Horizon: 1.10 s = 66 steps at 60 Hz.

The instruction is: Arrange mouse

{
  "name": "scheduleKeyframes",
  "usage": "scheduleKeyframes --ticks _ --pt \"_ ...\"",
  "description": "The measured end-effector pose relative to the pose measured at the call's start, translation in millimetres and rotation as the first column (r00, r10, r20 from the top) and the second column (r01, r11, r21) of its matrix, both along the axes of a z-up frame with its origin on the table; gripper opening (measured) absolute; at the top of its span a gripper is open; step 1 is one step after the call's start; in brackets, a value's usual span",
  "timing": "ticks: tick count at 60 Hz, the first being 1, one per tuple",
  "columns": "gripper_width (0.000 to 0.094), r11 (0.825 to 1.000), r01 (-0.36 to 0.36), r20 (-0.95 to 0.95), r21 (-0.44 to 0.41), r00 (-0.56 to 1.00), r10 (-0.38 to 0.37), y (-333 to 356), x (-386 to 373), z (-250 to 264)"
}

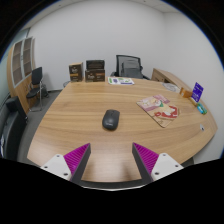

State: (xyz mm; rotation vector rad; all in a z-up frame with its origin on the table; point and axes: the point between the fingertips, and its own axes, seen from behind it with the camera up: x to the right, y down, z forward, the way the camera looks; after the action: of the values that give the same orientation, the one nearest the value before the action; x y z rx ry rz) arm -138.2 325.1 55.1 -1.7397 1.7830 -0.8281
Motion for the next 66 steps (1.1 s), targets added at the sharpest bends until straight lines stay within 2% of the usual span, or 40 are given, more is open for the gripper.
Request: scheduleKeyframes --ticks 22,55,61,66 --pt "0.0871 1.000 -0.026 -0.026 0.011 0.999 0.026 0 70 -45" --pt "0.0864 0.999 -0.039 -0.042 -0.002 0.998 0.039 -10 154 -69" --pt "0.0832 0.999 -0.041 -0.052 0.020 0.998 0.042 -8 163 -71" --pt "0.0726 0.998 -0.047 -0.056 0.052 0.997 0.050 -4 166 -72"
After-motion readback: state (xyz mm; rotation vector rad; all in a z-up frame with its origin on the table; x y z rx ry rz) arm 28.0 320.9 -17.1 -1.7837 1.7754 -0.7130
